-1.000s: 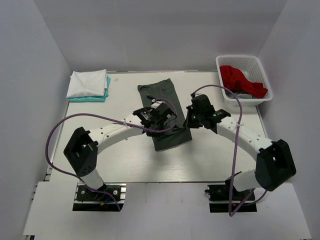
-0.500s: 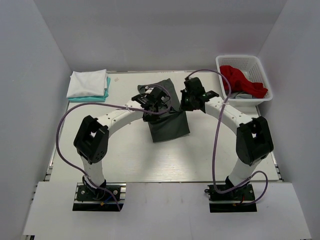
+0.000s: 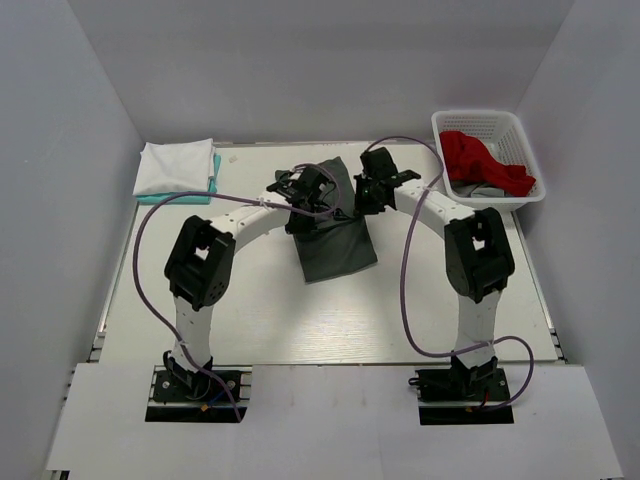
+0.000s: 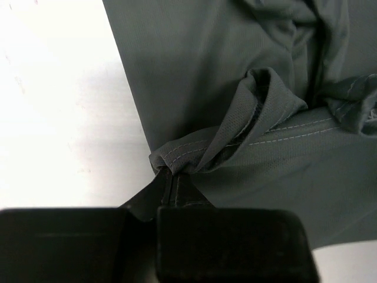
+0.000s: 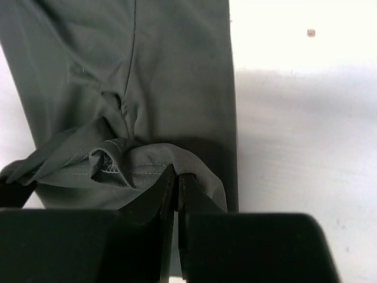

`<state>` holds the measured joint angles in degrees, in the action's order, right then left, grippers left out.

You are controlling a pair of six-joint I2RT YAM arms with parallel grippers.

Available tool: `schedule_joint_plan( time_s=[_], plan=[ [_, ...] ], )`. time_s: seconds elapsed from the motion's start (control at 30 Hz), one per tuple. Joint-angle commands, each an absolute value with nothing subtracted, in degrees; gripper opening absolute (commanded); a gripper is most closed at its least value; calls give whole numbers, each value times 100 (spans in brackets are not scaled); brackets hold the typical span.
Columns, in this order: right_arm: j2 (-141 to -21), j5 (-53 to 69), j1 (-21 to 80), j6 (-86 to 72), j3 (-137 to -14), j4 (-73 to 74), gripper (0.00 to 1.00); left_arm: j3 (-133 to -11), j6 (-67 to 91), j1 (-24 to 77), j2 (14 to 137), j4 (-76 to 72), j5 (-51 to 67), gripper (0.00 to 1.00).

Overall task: Fold and stack the t-shirts
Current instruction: Fold the folded rectangular tshirt in 1/3 of the way

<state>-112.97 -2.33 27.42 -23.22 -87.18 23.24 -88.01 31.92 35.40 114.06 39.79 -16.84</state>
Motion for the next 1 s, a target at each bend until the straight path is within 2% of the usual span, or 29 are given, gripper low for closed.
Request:
schedule_joint_plan(
  time_s=[0.0,0.03,0.07,0.1,0.13,0.17,0.2,0.27,0.3,0.33,0.37,0.4,0.43,0.47,0.5,0.57,0.7,0.97],
  plan=[
    [-11574,-220,2646,-2285,-9280,2251,7,-9254,3111,3332,11557,3893,-1828,6],
    [-11714,-228,2602,-2329,-9360,2224,16,-9359,3111,3331,11636,3963,-1967,17],
    [-11785,-89,2575,-2329,-9447,2180,21,-9604,3111,3235,11715,3964,-2047,27],
    [-11995,-62,2549,-2320,-9901,2206,27,-9746,3111,3095,11872,4025,-2170,48],
    [-12215,-79,2505,-2329,-10131,2328,33,-9904,3111,3007,11952,4078,-2284,77],
    [-12382,260,2461,-2277,-10334,2390,43,-10219,3111,2928,12031,4078,-2398,86],
    [-12436,307,2435,-2224,-10693,2539,46,-10396,3111,2761,12102,4209,-2460,97],
    [-12419,369,2391,-2154,-10898,2584,55,-10939,3190,2637,12234,4604,-2461,100],
    [-12332,378,2391,-2127,-10838,2567,56,-10942,3190,2637,12234,4701,-2531,100],
    [-12244,413,2382,-2127,-10585,2523,57,-10847,3190,2637,12104,4615,-2479,100],
    [-11826,474,2382,-2075,-10112,2331,65,-10437,3190,2637,11772,4492,-2409,100],
    [-11673,544,2399,-2057,-9855,2207,66,-10172,3190,2637,11577,4335,-2191,100],
    [-11341,815,2399,-2048,-9061,1797,77,-9647,3190,2637,11384,4046,-2084,100],
    [-11025,948,2434,-1996,-8800,1654,87,-9389,3190,2637,11199,3947,-1979,100],
    [-10787,1254,2443,-1986,-8580,1531,90,-9161,3277,2637,10841,3877,-1769,100],
    [-10609,1677,2461,-1925,-7896,1143,90,-8538,3444,2637,10522,3762,-1609,100],
    [-10415,2407,2662,-1662,-7419,800,90,-7499,3629,2698,9608,3700,-1556,100],
    [-11021,2698,2830,-1538,-7707,546,90,-5416,3876,2698,7859,3499,-1556,100]
  ],
)
